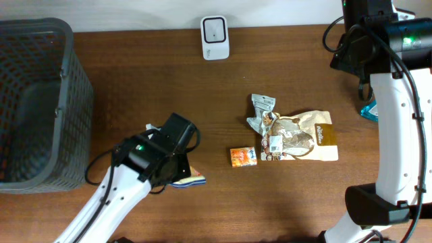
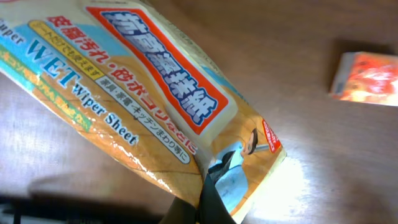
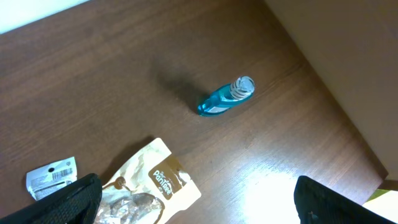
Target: Scan the item barcode
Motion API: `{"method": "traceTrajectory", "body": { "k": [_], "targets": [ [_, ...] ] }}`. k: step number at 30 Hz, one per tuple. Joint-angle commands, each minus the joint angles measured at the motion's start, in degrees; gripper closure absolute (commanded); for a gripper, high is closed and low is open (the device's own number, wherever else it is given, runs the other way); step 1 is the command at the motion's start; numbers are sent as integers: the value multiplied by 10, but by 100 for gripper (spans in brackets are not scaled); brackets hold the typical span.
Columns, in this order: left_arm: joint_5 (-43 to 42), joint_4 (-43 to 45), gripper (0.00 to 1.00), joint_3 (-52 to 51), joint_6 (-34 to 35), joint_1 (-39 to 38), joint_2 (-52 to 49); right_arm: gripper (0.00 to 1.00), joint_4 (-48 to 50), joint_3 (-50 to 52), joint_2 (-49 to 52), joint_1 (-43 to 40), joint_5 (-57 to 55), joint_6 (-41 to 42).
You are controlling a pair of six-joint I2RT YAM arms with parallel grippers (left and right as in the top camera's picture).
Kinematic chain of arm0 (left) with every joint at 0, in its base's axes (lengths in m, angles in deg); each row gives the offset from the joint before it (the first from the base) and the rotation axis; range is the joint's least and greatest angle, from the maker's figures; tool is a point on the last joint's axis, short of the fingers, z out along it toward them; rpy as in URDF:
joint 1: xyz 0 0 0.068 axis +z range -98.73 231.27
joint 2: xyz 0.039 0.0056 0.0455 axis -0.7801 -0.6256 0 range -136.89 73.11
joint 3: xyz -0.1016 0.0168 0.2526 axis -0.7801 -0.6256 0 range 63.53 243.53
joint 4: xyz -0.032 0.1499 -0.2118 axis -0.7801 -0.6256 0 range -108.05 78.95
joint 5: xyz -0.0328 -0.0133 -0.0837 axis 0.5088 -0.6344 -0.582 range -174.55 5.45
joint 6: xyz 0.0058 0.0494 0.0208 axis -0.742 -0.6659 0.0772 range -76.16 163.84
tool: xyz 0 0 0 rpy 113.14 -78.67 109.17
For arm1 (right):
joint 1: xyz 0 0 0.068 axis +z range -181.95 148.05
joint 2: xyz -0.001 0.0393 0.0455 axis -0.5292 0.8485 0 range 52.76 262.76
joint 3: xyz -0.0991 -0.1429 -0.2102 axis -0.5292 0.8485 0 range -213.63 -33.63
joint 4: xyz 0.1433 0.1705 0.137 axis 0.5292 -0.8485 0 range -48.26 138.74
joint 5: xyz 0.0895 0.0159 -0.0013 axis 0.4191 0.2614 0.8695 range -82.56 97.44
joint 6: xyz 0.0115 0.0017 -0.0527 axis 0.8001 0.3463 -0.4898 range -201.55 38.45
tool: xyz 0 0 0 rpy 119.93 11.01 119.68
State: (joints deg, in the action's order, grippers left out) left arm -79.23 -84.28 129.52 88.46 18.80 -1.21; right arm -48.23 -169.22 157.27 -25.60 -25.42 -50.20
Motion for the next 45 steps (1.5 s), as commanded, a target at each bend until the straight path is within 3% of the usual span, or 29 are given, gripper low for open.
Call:
{"method": "traceTrajectory", "body": {
  "k": [1,4,8,19,23,29,35,37,38,39,41,42,44,45],
  "targets": [
    [-6,-35,100,7,87,-1,-23,2,-2,-7,0,0,-1,5],
    [-1,-23,100,7,98,-1,-34,2,-2,-7,0,0,-1,5],
    [5,59,100,7,98,-1,-67,2,-2,-7,0,0,-1,5],
    [36,187,100,7,97,-1,-250,1,-2,-7,0,0,-1,5],
    [29,218,96,10,78,-1,-253,1,-2,-7,0,-1,-1,5],
    [-52,253,70,59,-91,-1,-253,2,-2,-7,0,0,-1,5],
    [-55,180,51,186,-208,0,-252,2,-2,-7,0,-1,-1,5],
    [-34,131,35,237,-234,0,-252,2,-2,-7,0,0,-1,5],
    [-14,111,18,252,-233,0,-252,2,-2,-7,0,0,-1,5],
    [7,93,19,262,-233,0,-252,2,-2,-7,0,0,-1,5],
    [36,59,38,264,-232,0,-252,2,-2,-7,0,-1,-1,5],
    [37,31,76,258,-219,0,-254,2,-2,-7,0,-1,-1,5],
    [37,6,100,247,-189,0,-254,2,-2,-7,0,-1,-1,5],
    [37,2,100,238,-184,0,-254,2,-2,-7,0,-1,-1,5]
  ]
}}
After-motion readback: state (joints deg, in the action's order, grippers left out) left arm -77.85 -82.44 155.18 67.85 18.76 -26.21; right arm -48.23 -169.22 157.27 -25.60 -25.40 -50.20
